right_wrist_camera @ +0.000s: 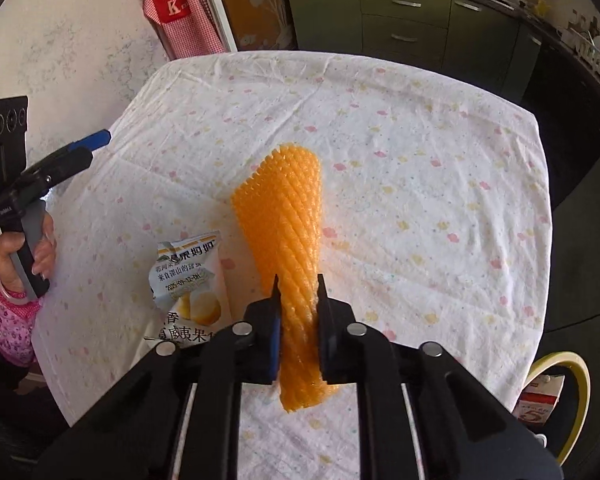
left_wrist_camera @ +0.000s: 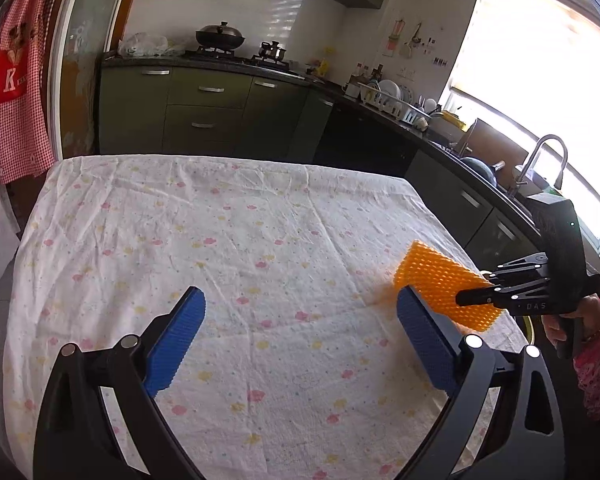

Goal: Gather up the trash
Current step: 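Carry the orange mesh sleeve over the bin and release it with the right gripper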

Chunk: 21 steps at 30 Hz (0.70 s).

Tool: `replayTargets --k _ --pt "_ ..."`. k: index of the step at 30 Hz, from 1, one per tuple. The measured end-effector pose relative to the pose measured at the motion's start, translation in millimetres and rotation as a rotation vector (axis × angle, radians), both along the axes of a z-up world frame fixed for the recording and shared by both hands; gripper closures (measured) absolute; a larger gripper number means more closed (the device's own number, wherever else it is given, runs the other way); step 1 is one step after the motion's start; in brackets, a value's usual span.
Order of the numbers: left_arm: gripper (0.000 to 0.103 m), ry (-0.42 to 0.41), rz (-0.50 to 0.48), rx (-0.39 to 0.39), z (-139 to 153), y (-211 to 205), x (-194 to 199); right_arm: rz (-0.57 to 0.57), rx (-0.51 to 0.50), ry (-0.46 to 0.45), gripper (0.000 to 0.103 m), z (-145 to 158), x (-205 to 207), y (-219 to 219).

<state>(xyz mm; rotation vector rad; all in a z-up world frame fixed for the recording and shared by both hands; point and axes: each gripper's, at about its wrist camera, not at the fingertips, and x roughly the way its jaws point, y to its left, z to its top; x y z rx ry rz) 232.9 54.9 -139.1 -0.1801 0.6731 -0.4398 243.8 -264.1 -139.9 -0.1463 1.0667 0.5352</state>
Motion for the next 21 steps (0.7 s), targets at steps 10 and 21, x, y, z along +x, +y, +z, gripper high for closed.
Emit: replayTargets --k 10,21 --pt "0.008 -0.005 0.009 -0.009 -1 2 -2 -0.219 0.056 -0.109 0.091 43 -46 -57" --pt "0.008 -0.024 -0.02 0.014 2 -10 -7 -0.752 -0.171 -0.035 0.089 12 -82 -231"
